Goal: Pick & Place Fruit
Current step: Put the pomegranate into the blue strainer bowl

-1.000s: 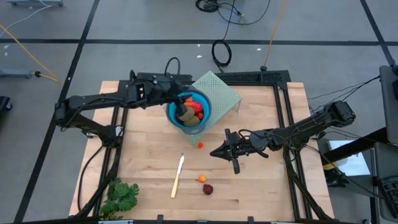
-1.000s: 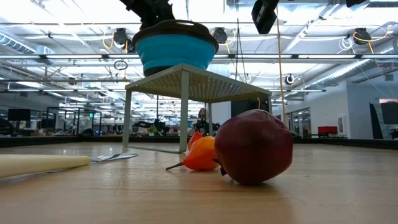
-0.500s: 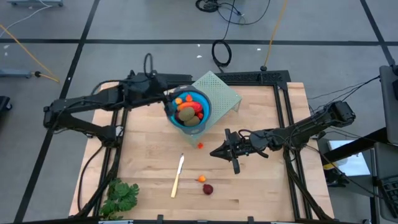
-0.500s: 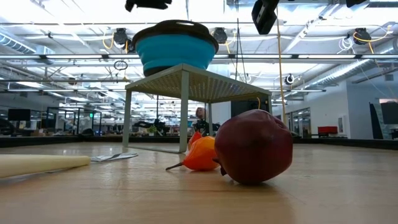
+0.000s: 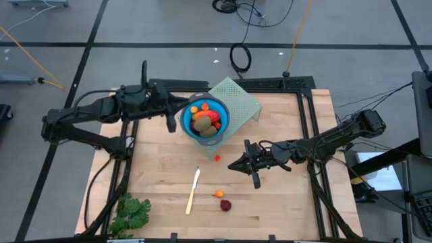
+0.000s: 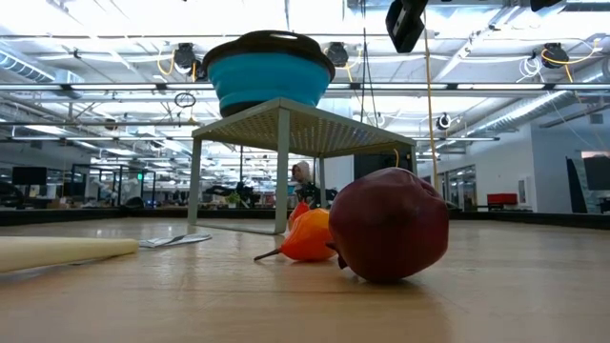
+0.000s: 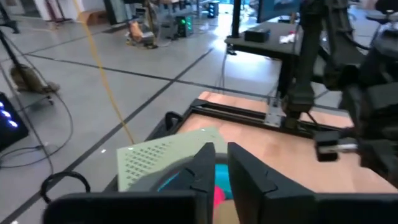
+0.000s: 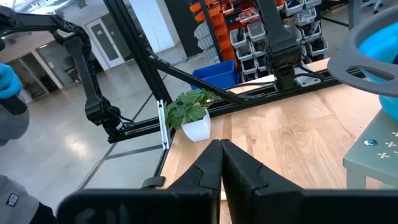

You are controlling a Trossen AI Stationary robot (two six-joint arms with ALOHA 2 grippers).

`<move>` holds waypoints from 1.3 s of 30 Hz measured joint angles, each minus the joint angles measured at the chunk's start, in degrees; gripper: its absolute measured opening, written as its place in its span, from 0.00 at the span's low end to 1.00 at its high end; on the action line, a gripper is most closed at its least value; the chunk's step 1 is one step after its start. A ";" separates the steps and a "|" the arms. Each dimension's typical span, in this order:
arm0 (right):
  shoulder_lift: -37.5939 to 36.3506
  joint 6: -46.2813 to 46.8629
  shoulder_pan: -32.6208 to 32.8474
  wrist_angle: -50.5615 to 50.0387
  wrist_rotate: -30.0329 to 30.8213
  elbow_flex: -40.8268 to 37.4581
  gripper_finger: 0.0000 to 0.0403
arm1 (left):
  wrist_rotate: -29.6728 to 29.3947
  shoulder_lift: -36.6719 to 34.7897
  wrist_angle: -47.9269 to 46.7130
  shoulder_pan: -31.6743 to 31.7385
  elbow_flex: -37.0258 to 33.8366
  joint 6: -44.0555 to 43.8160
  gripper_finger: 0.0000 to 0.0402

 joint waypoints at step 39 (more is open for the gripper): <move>0.02 -0.01 0.00 0.00 -0.02 0.00 0.01 | -0.11 0.03 -4.02 -7.06 -0.02 -2.14 0.01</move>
